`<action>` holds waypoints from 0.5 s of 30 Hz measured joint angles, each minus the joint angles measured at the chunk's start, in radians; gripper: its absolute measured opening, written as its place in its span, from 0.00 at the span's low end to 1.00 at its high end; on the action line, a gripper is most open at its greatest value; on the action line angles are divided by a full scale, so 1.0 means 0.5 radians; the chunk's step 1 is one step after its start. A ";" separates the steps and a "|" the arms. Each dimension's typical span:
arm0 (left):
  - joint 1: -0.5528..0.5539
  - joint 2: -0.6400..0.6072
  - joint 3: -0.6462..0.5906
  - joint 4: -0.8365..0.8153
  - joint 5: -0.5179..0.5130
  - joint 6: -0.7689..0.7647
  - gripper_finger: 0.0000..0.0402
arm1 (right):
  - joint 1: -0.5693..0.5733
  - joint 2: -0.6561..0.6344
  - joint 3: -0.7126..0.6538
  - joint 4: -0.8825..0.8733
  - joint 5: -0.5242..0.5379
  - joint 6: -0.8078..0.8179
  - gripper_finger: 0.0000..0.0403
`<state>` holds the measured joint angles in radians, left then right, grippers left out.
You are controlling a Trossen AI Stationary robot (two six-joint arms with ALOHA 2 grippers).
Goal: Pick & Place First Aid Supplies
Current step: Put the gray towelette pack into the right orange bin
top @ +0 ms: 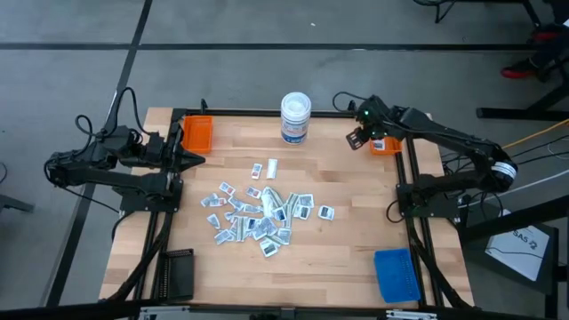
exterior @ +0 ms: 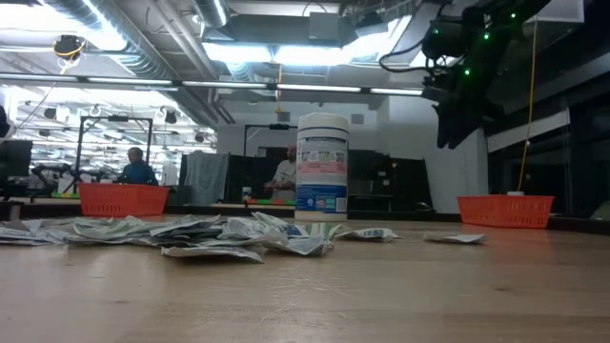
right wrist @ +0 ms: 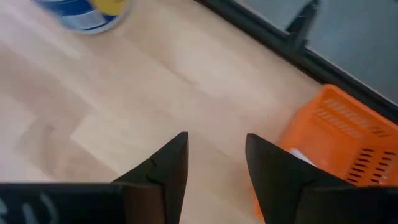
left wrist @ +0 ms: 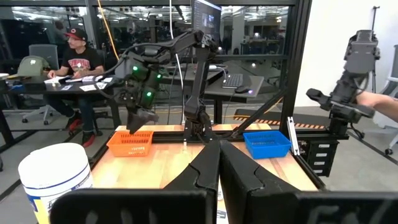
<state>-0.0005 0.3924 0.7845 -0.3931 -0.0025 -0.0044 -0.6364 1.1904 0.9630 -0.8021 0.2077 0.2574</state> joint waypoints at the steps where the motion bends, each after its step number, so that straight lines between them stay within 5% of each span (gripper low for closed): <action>1: 0.000 0.000 0.000 0.000 0.000 0.000 0.01 | 0.038 0.000 0.000 0.000 0.000 0.007 0.40; 15: 0.000 0.000 0.000 0.000 0.000 0.000 0.01 | 0.667 0.000 0.000 0.072 -0.001 0.181 0.40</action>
<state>-0.0006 0.3923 0.7847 -0.3931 -0.0027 -0.0044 -0.3031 1.1904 0.9630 -0.7660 0.2070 0.3481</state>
